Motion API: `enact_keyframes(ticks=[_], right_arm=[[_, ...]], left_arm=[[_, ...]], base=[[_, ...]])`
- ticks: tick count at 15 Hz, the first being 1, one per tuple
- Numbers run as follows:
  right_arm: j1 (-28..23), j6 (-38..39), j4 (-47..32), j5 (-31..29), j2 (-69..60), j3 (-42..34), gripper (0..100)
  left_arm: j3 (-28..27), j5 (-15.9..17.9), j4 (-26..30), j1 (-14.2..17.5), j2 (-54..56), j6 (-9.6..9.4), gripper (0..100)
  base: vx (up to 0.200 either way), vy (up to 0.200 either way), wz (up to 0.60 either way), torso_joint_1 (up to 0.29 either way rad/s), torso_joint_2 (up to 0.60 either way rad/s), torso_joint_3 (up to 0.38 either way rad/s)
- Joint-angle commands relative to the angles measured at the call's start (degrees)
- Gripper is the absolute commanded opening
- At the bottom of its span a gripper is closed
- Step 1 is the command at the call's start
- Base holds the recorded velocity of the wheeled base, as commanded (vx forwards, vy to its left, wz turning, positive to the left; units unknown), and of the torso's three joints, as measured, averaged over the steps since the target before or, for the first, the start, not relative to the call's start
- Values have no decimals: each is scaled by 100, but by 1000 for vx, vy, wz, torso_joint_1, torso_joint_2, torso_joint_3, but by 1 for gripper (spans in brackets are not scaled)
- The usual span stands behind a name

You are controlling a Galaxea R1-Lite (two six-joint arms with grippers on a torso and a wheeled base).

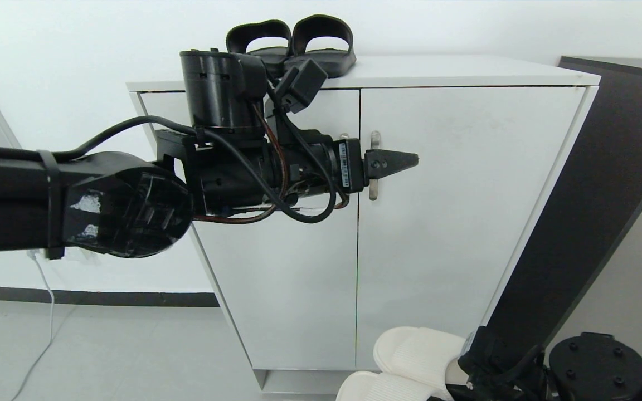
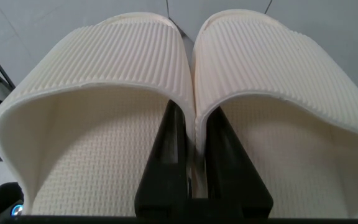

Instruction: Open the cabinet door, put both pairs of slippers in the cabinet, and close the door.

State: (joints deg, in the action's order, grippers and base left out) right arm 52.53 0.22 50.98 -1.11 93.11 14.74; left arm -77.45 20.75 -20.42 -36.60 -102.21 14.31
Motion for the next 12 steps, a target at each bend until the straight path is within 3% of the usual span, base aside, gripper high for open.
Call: enact_keyframes(ticks=[1,3,11,12], right_arm=[[3,-4,8,5,5,-24,0],[12,-4,8,5,-4,-32,0],[82,-4,8,-3,-48,-32,0],[91,-4,8,-3,-39,-32,0]], left_arm=[[-60,-45,3,3,-80,-7,100],[-262,-203,38,3,-247,-16,100],[-596,-194,152,-58,-493,-16,100],[-579,-194,152,-67,-484,-16,0]], base=[[0,0,0,0,0,0],[0,0,0,0,0,0],[0,0,0,0,0,0],[0,0,0,0,0,0]])
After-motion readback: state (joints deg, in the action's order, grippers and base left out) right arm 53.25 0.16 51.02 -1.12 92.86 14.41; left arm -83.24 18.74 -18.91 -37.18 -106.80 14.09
